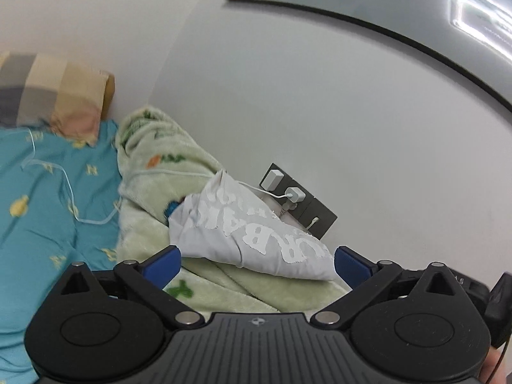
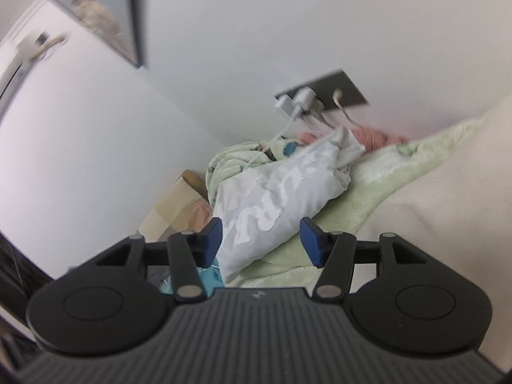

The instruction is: Fold clothes

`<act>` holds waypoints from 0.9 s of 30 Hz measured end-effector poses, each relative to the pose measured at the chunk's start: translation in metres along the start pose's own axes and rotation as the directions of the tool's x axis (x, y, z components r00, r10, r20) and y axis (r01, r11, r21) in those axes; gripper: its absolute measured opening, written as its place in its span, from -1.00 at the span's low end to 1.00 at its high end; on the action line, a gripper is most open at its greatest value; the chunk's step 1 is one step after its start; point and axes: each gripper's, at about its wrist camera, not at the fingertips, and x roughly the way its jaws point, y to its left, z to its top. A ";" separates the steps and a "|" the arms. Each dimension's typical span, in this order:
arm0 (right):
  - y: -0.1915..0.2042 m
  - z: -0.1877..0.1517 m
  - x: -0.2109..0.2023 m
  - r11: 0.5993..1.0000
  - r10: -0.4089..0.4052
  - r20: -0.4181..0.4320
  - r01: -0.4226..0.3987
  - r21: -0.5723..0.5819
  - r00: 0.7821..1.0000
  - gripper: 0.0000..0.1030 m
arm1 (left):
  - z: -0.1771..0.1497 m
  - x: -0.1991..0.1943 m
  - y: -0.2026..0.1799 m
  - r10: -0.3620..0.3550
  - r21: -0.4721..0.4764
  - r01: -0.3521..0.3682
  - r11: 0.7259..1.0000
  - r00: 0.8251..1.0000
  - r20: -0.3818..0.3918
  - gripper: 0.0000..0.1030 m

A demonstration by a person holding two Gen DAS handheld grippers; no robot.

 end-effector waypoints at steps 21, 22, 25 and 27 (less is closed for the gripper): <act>0.096 -0.097 -0.130 0.841 -0.016 0.175 0.108 -0.530 0.984 0.57 | -0.060 -0.162 -0.046 0.204 0.289 -0.242 0.926 0.967 0.153 1.00; 0.098 -0.101 -0.135 0.832 -0.019 0.184 0.118 -0.542 0.983 0.57 | -0.063 -0.167 -0.047 0.202 0.291 -0.240 0.926 0.967 0.154 1.00; 0.106 -0.116 -0.149 0.803 -0.029 0.211 0.148 -0.577 0.977 0.57 | -0.070 -0.181 -0.049 0.188 0.289 -0.229 0.929 0.969 0.162 1.00; 0.109 -0.124 -0.158 0.800 -0.027 0.220 0.153 -0.581 0.975 0.56 | -0.073 -0.192 -0.050 0.196 0.283 -0.240 0.929 0.965 0.174 1.00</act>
